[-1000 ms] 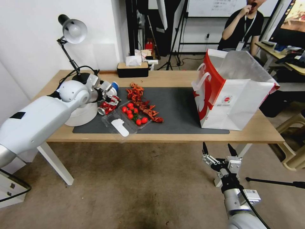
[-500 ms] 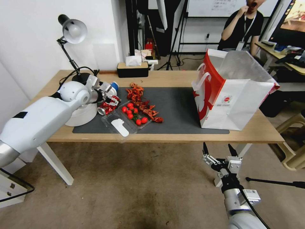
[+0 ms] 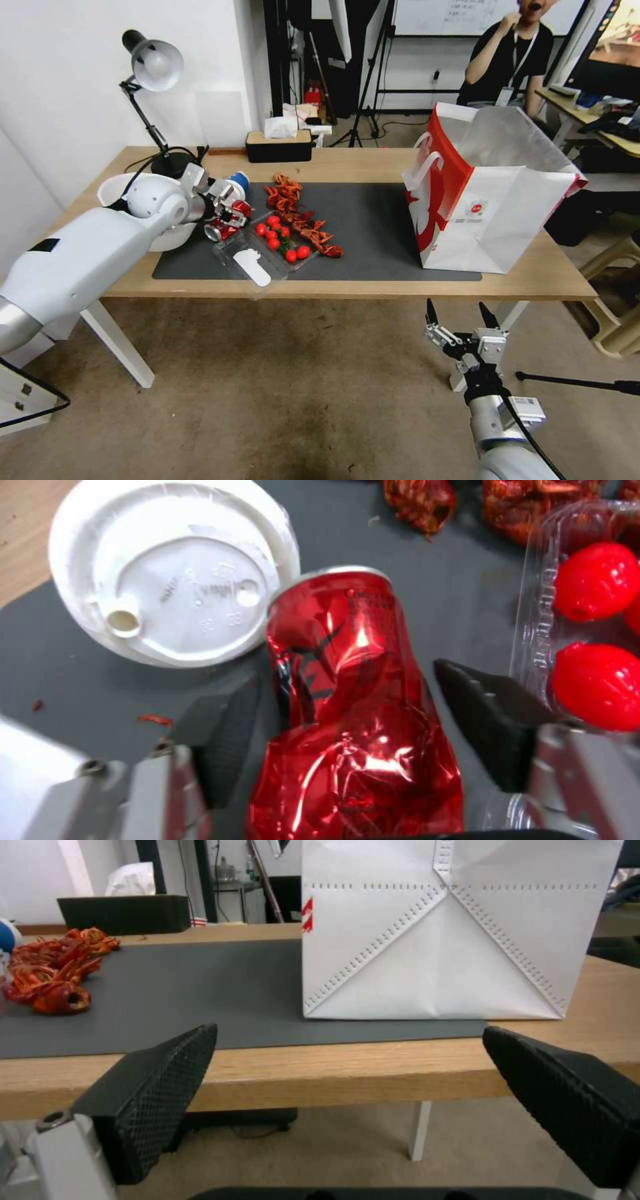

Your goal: Pick up the trash from the table and place it into the takeout bag.

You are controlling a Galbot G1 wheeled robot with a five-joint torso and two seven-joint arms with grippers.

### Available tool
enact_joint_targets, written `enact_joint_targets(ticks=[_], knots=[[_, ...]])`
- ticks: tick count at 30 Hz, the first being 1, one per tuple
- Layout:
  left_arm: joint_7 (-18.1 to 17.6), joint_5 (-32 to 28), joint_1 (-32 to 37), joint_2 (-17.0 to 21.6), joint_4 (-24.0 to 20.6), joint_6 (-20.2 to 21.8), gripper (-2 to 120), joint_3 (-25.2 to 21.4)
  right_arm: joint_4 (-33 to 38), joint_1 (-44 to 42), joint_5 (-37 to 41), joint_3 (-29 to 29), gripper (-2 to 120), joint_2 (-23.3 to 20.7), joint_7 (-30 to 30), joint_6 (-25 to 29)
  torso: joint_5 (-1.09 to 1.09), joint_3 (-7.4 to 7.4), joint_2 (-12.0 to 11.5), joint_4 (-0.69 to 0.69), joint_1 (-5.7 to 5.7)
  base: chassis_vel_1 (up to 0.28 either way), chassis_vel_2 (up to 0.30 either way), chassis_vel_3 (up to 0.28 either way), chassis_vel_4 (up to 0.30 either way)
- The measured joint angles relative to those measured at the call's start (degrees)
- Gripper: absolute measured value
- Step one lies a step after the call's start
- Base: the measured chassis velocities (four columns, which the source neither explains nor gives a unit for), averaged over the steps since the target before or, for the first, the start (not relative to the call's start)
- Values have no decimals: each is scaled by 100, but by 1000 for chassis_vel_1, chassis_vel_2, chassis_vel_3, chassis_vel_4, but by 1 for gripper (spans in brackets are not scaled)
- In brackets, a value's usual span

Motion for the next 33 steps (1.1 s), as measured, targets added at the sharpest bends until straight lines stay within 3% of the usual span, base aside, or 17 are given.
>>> enact_joint_targets(ticks=[2,3,10,19,33], knots=[[-9,-5,6,0,-5,0,64,-1,0,-1,0,1,100,0,1,0,1,0,0,0,0,0,0,0,0],[-24,-17,18,4,-29,1,55,-6,-1,-5,-6,2,100,3,5,0,0,0,0,1,0,0,0,0,0],[-48,-52,25,23,-53,1,41,-26,-2,-8,-21,2,100,11,8,0,1,0,0,0,0,0,0,0,0],[-76,-93,26,62,-85,1,41,-42,-2,-8,-26,0,100,14,12,-5,1,0,0,0,0,0,0,0,0],[-289,-487,119,261,-539,2,41,-433,26,-15,-46,-12,100,38,8,-10,1,0,0,0,0,0,0,0,0]])
